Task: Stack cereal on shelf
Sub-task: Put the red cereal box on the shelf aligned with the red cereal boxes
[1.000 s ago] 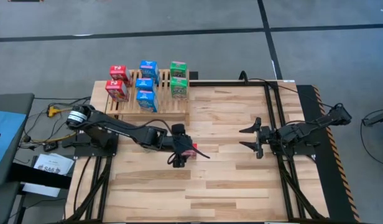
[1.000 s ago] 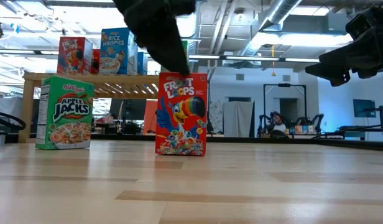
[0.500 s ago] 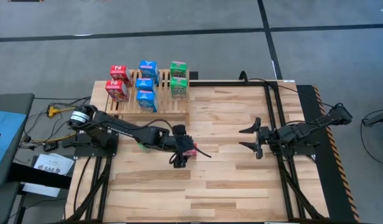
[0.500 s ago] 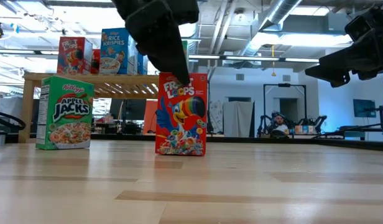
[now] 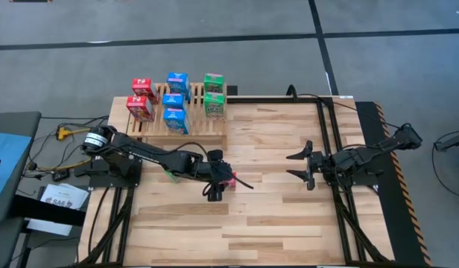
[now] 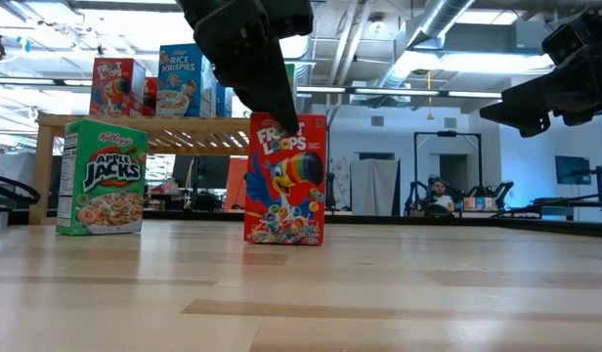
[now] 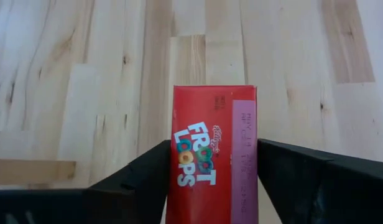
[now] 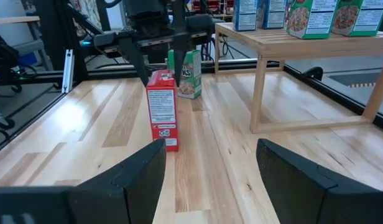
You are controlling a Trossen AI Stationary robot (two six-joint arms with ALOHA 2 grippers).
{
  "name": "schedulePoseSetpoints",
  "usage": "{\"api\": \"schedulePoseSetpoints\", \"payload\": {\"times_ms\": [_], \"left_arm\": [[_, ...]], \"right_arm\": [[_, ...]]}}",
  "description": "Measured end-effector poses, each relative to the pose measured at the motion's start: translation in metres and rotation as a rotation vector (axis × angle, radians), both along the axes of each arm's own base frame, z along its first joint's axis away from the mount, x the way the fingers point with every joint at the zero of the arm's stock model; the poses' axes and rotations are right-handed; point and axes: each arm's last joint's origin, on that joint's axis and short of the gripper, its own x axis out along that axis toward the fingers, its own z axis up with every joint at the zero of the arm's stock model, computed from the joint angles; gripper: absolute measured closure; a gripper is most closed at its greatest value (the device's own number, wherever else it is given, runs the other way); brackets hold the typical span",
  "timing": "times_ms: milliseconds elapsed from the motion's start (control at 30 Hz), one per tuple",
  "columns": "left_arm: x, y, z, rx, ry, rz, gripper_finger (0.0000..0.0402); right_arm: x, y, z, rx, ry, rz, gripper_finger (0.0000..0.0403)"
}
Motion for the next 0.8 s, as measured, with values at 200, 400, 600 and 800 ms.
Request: {"api": "schedulePoseSetpoints", "payload": {"times_ms": [200, 400, 600, 800], "left_arm": [[0.000, 0.000, 0.000, 0.004, 0.005, -0.009, 0.0216], [-0.001, -0.002, 0.000, -0.035, 0.017, -0.070, 0.0229], [-0.009, -0.002, 0.004, -0.049, 0.059, -0.087, 0.0230], [-0.027, -0.005, 0.024, -0.056, 0.066, -0.094, 0.0230]], "right_arm": [[0.000, 0.000, 0.000, 0.000, 0.000, 0.000, 0.0126], [0.000, 0.000, 0.000, 0.000, 0.000, 0.000, 0.0126], [0.000, 0.000, 0.000, 0.000, 0.000, -0.001, 0.0126], [0.000, 0.000, 0.000, 0.000, 0.000, -0.001, 0.0126]]}}
